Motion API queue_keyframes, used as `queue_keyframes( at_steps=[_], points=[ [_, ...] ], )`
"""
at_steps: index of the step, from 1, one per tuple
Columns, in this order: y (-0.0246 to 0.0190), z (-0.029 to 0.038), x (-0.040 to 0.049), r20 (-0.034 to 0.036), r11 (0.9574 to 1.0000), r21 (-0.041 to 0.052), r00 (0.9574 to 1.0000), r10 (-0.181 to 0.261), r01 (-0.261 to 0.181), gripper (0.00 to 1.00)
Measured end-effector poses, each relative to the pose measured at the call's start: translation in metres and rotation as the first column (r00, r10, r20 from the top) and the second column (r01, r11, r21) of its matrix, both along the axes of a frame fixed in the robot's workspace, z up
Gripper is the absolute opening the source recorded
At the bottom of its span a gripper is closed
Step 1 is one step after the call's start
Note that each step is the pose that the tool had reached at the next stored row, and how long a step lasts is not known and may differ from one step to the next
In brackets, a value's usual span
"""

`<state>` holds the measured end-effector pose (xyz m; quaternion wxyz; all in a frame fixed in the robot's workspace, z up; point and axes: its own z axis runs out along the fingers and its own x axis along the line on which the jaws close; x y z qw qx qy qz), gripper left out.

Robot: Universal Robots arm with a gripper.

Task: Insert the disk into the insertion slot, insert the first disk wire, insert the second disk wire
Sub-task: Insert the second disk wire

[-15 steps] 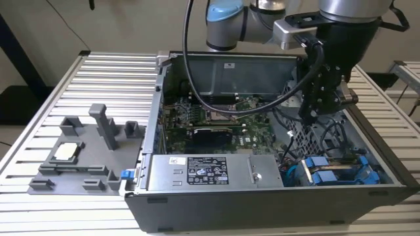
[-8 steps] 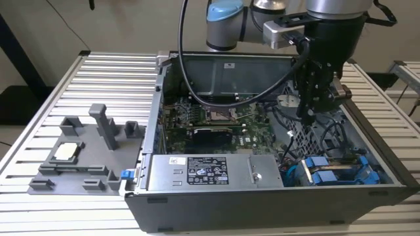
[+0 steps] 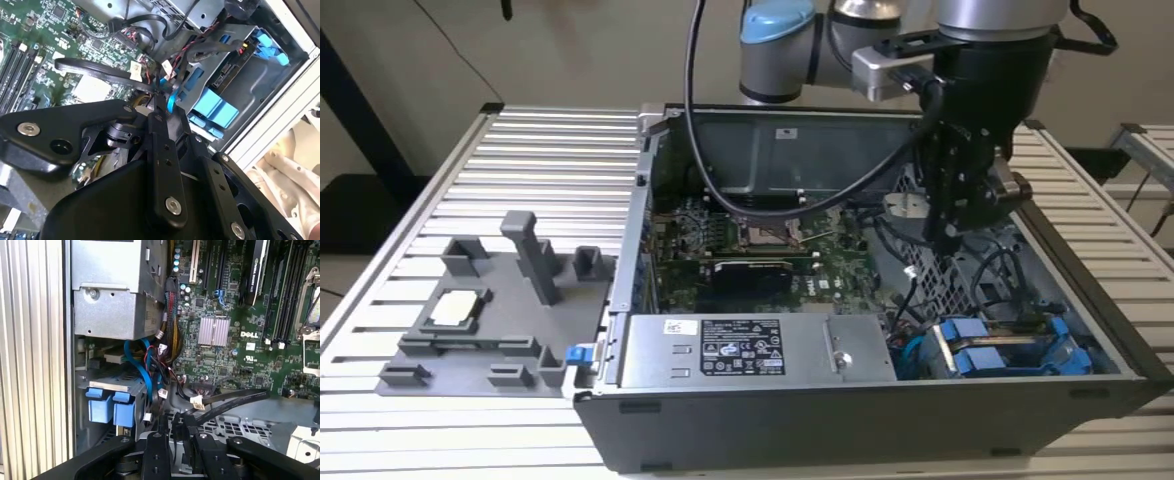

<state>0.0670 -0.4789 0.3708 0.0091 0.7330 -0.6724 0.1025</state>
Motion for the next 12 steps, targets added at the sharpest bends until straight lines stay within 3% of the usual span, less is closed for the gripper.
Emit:
queue_keyframes(
  at_steps=[5, 8, 10, 12],
  points=[
    [0.0097, -0.0046, 0.0000, 0.0030, 0.9995, -0.0328, 1.0000, 0.000, 0.000, 0.27],
    [0.0103, -0.0065, -0.0001, 0.0048, 0.9984, -0.0570, 1.0000, 0.000, 0.000, 0.27],
    [0.0103, -0.0077, -0.0010, 0.0084, 0.9979, -0.0645, 1.0000, 0.000, 0.000, 0.27],
    [0.0104, -0.0096, -0.0028, 0.0205, 0.9979, -0.0651, 0.9998, 0.000, 0.001, 0.27]
  ],
)
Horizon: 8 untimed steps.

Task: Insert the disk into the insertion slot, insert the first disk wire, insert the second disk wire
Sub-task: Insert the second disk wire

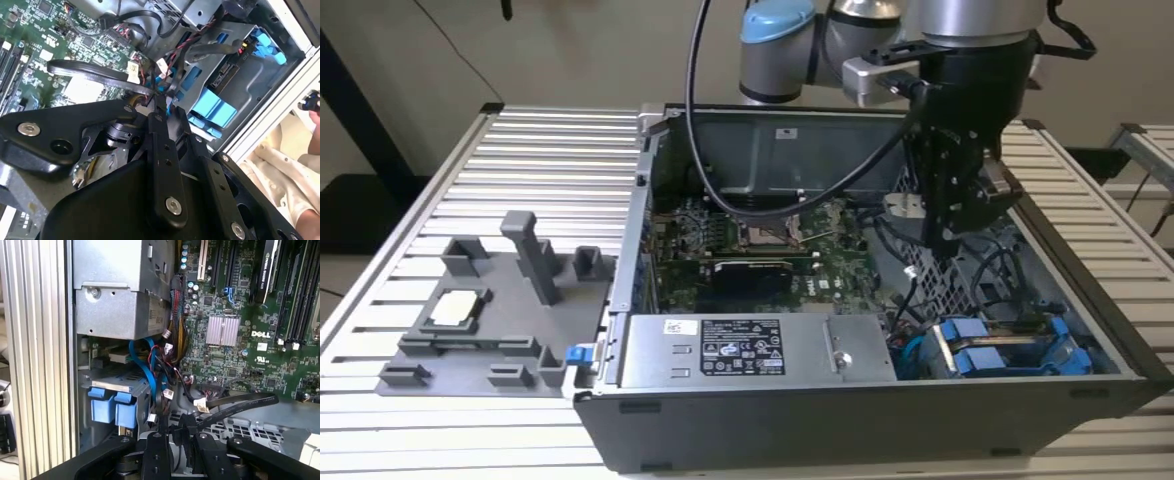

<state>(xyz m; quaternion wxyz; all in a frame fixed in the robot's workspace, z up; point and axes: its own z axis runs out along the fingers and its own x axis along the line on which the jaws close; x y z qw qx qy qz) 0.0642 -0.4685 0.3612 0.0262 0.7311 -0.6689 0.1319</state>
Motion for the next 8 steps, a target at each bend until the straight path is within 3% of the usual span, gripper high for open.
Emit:
queue_keyframes(
  at_steps=[1, 5, 8],
  points=[
    [0.0000, -0.0005, -0.0006, 0.0059, 1.0000, -0.0001, 1.0000, 0.000, 0.000, 0.27],
    [-0.0001, -0.0011, -0.0021, 0.0164, 1.0000, 0.0005, 0.9999, 0.000, 0.000, 0.27],
    [0.0000, -0.0011, -0.0034, 0.0231, 0.9999, 0.0105, 0.9997, 0.000, 0.000, 0.27]
  ],
)
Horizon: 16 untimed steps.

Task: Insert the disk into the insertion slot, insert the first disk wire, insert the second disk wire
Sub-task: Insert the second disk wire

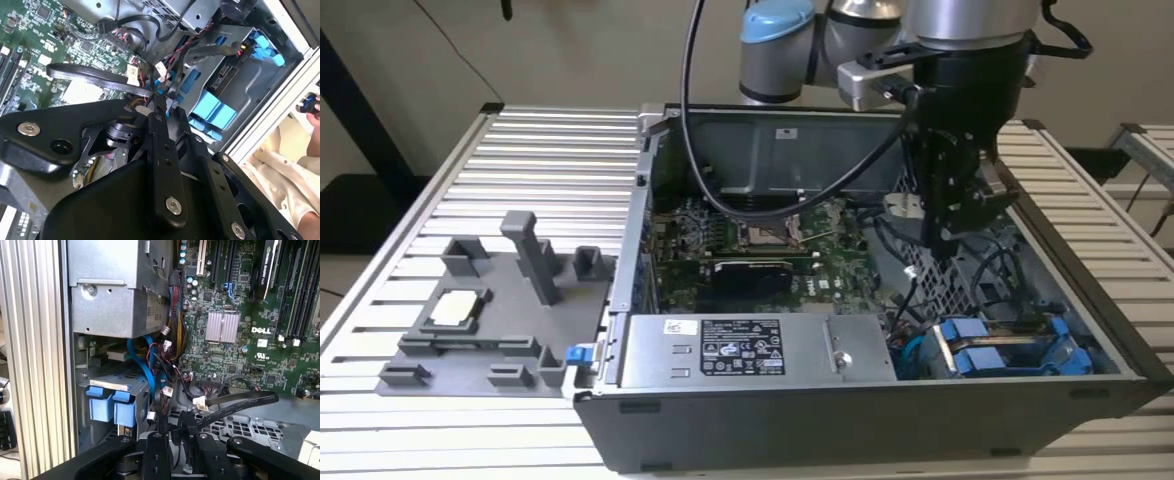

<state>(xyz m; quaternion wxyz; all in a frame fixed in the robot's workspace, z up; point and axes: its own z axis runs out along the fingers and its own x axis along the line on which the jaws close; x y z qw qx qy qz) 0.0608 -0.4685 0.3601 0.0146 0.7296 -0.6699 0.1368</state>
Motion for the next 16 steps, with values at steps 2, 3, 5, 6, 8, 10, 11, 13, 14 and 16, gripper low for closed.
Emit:
queue_keyframes(
  at_steps=[2, 3, 5, 6, 8, 10, 11, 13, 14, 16],
  points=[
    [0.0000, 0.0000, -0.0008, 0.0037, 0.9999, 0.0143, 1.0000, 0.000, 0.000, 0.27],
    [0.0001, 0.0000, -0.0008, 0.0042, 0.9999, 0.0167, 1.0000, 0.000, 0.000, 0.27],
    [0.0000, -0.0001, -0.0008, 0.0042, 0.9999, 0.0168, 1.0000, 0.000, 0.000, 0.27],
    [0.0000, -0.0001, -0.0009, 0.0043, 0.9999, 0.0168, 1.0000, 0.000, 0.000, 0.27],
    [0.0000, 0.0000, -0.0009, 0.0043, 0.9999, 0.0167, 1.0000, 0.000, 0.000, 0.27],
    [0.0000, 0.0000, -0.0009, 0.0042, 0.9999, 0.0168, 1.0000, 0.000, 0.000, 0.27],
    [0.0000, 0.0000, -0.0009, 0.0043, 0.9999, 0.0168, 1.0000, 0.000, 0.000, 0.25],
    [0.0000, 0.0000, -0.0009, 0.0042, 0.9999, 0.0167, 1.0000, 0.000, 0.000, 0.25],
    [0.0000, 0.0000, -0.0009, 0.0043, 0.9999, 0.0168, 1.0000, 0.000, 0.000, 0.18],
    [0.0000, 0.0000, -0.0009, 0.0043, 0.9999, 0.0168, 1.0000, 0.000, 0.000, 0.18]
  ],
)
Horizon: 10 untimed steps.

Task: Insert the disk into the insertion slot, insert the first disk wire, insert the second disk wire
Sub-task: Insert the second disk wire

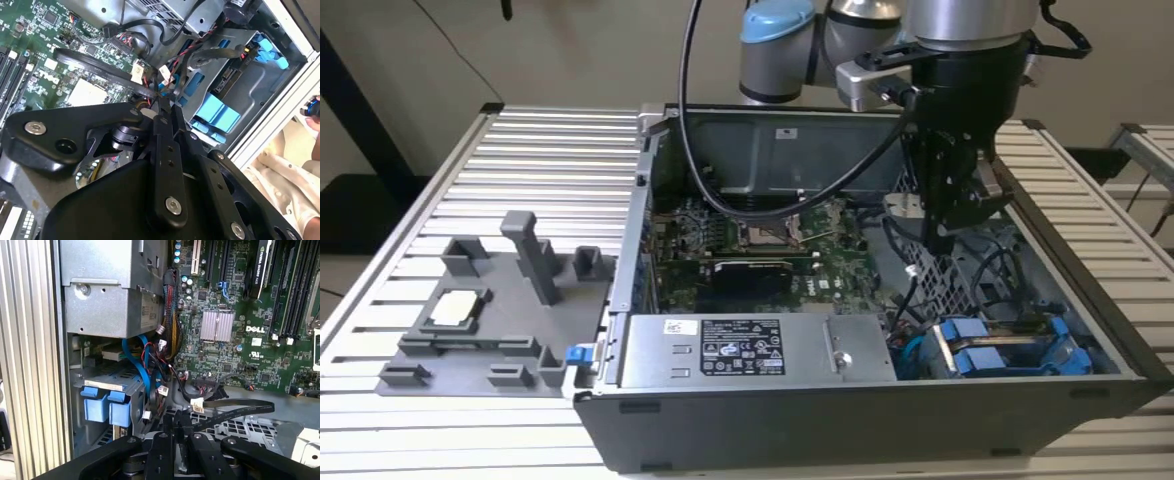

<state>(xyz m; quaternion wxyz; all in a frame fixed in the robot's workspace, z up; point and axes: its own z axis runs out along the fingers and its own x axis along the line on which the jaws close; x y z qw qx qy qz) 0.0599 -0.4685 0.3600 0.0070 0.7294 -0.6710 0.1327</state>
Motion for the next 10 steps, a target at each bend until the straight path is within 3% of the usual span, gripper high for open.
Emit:
queue_keyframes(
  at_steps=[10],
  points=[
    [0.0000, 0.0000, 0.0000, 0.0000, 1.0000, 0.0000, 1.0000, 0.000, 0.000, 0.16]
  ],
)
